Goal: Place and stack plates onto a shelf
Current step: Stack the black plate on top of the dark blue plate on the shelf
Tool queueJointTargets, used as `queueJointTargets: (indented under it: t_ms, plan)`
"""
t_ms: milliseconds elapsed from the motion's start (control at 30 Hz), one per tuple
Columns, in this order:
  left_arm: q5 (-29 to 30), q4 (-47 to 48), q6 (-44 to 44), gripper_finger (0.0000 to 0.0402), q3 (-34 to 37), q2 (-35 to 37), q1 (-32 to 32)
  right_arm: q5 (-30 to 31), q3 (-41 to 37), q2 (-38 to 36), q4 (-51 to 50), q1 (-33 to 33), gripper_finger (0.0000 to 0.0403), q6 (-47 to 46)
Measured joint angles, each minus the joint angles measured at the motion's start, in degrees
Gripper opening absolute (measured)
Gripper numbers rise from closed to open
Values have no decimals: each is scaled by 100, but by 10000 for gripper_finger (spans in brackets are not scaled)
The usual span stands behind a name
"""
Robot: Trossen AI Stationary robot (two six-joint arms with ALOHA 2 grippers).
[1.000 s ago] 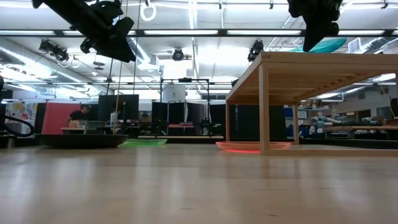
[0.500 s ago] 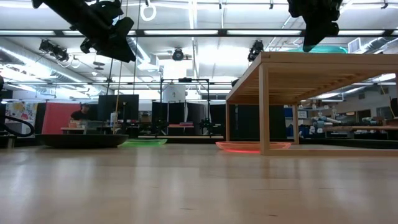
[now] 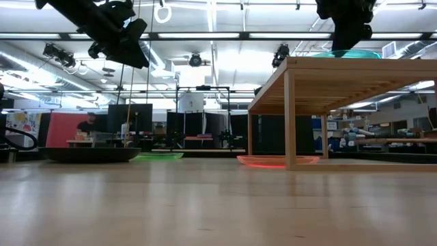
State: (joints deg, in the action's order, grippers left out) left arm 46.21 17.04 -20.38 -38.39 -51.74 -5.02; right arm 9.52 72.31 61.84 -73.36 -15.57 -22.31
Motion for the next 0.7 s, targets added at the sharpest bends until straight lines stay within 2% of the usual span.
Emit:
queueJointTargets:
  t_ms: [367, 700]
  plan:
    - [-1, 0, 0, 131, 0, -1, -2, 324, 0, 0, -2, 0, 198, 0]
    - [-72, 0, 4, 131, 0, -1, -2, 326, 0, 0, 2, 0, 202, 0]
